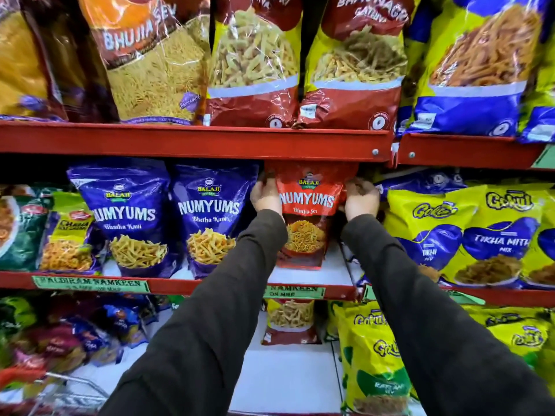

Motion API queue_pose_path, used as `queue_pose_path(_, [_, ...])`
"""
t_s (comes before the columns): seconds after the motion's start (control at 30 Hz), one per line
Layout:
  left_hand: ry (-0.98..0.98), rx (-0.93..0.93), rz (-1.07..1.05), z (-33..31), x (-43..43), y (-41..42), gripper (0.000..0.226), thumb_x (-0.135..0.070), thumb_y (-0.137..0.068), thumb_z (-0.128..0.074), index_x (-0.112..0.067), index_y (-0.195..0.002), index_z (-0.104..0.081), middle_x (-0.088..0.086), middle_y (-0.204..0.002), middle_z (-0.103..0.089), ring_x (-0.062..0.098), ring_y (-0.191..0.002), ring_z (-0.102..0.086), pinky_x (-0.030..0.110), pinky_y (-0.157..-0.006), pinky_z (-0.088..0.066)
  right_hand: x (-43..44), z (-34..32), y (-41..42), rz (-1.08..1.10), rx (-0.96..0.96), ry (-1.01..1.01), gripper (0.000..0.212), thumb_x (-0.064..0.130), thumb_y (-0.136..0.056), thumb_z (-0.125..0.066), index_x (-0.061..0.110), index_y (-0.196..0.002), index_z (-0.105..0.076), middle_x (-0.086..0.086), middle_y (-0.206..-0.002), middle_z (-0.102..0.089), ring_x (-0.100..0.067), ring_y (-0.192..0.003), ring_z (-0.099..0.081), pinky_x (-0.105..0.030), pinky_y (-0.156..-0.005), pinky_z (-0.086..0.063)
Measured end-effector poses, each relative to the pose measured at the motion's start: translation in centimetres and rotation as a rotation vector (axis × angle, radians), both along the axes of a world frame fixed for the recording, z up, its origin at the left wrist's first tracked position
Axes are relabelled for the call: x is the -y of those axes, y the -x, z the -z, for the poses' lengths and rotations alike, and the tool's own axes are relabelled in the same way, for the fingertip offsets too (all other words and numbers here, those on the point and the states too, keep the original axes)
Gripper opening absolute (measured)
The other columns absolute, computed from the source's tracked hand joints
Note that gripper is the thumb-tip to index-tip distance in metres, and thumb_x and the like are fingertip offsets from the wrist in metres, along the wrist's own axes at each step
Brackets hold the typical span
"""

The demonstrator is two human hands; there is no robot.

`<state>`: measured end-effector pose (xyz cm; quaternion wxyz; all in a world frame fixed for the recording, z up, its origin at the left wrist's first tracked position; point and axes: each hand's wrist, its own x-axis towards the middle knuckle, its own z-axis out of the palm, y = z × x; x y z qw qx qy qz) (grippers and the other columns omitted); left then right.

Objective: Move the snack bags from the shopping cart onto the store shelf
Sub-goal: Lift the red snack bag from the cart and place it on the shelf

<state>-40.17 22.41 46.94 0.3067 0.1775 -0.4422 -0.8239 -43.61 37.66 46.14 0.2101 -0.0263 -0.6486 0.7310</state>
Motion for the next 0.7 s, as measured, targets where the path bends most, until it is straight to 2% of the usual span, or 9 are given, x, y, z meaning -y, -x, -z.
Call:
queue_pose_path(0.1, [0.07, 0.083, 0.026, 0.9, 0.6, 0.9, 0.034, -0.013, -0.094, -0.053, 0.005, -0.122, -0.059, 0.028, -0.126, -0.062, 0.037, -0.117, -0.06, 0.051, -0.107, -0.044, 0.5, 1.2, 0.5, -0.058, -0.021, 0.033, 0.024, 0.016, -0.091, -0.056, 0.004, -0.112, -0.06, -0.012, -0.099, -0.062, -0.025, -0.088, -0.061, -0.051, -0.084, -0.054])
queue_pose_path(0.17, [0.086, 0.072, 0.039, 0.9, 0.7, 1.0, 0.038, -0.016, -0.094, -0.054, 0.003, -0.127, -0.056, 0.026, -0.13, -0.06, 0.038, -0.121, -0.058, 0.049, -0.108, -0.044, 0.7, 1.6, 0.6, -0.126, -0.037, 0.059, 0.012, 0.019, -0.093, -0.055, 0.016, -0.104, -0.059, -0.011, -0.1, -0.063, -0.022, -0.086, -0.061, -0.046, -0.082, -0.054])
queue_pose_path(0.2, [0.1, 0.069, 0.06, 1.0, 0.7, 0.9, 0.043, -0.021, -0.094, -0.055, -0.001, -0.132, -0.052, 0.024, -0.133, -0.059, 0.036, -0.122, -0.058, 0.046, -0.108, -0.044, 0.7, 1.9, 0.6, -0.156, -0.034, 0.049, 0.006, 0.022, -0.094, -0.053, 0.023, -0.098, -0.058, -0.01, -0.1, -0.063, -0.023, -0.088, -0.06, -0.045, -0.084, -0.052])
queue_pose_path(0.27, [0.183, 0.102, 0.137, 1.7, 0.4, 0.4, 0.056, -0.036, -0.095, -0.051, -0.012, -0.144, -0.039, 0.019, -0.143, -0.052, 0.032, -0.128, -0.053, 0.041, -0.109, -0.041, 0.8, 3.1, 0.4, -0.189, 0.011, -0.005, 0.01, 0.035, -0.093, -0.051, 0.029, -0.094, -0.059, -0.004, -0.101, -0.065, -0.024, -0.096, -0.058, -0.044, -0.092, -0.047])
queue_pose_path(0.33, [0.234, 0.149, 0.225, 3.5, 0.1, -0.1, 0.061, -0.046, -0.096, -0.042, -0.021, -0.15, -0.027, 0.014, -0.152, -0.041, 0.032, -0.137, -0.043, 0.042, -0.115, -0.032, 1.1, 5.0, -0.4, -0.251, 0.094, -0.009, 0.029, 0.049, -0.092, -0.046, 0.032, -0.113, -0.057, -0.002, -0.12, -0.062, -0.024, -0.114, -0.056, -0.043, -0.105, -0.042])
queue_pose_path(0.43, [0.138, 0.172, 0.356, 7.1, -0.2, -1.0, 0.059, -0.051, -0.096, -0.036, -0.018, -0.146, -0.037, 0.015, -0.148, -0.047, 0.032, -0.134, -0.046, 0.049, -0.116, -0.034, 1.9, 8.0, -1.2, -0.366, 0.236, 0.076, 0.055, 0.054, -0.094, -0.039, 0.024, -0.139, -0.042, -0.004, -0.147, -0.048, -0.024, -0.133, -0.046, -0.044, -0.114, -0.035])
queue_pose_path(0.53, [0.217, 0.273, 0.394, 9.4, 0.6, -1.7, 0.063, -0.051, -0.097, -0.03, -0.009, -0.142, -0.042, 0.015, -0.147, -0.046, 0.025, -0.129, -0.049, 0.036, -0.108, -0.039, 2.0, 9.6, -1.7, -0.437, 0.33, 0.154, 0.057, 0.053, -0.095, -0.038, 0.019, -0.141, -0.041, -0.007, -0.144, -0.05, -0.024, -0.124, -0.051, -0.04, -0.103, -0.041])
queue_pose_path(0.63, [0.215, 0.229, 0.411, 9.7, 1.1, -1.9, 0.053, -0.04, -0.101, -0.03, -0.011, -0.144, -0.041, 0.012, -0.151, -0.042, 0.029, -0.137, -0.043, 0.041, -0.118, -0.032, 1.7, 10.0, -2.6, -0.441, 0.337, 0.165, 0.056, 0.053, -0.094, -0.039, 0.018, -0.137, -0.045, -0.007, -0.136, -0.056, -0.022, -0.114, -0.056, -0.038, -0.095, -0.044])
queue_pose_path(0.7, [0.192, 0.203, 0.433, 9.8, 1.1, -2.2, 0.049, -0.037, -0.101, -0.033, -0.014, -0.142, -0.045, 0.012, -0.147, -0.049, 0.029, -0.134, -0.046, 0.043, -0.117, -0.034, 1.5, 10.1, -3.2, -0.447, 0.336, 0.161, 0.055, 0.053, -0.094, -0.039, 0.017, -0.135, -0.047, -0.007, -0.13, -0.058, -0.024, -0.114, -0.058, -0.035, -0.087, -0.05])
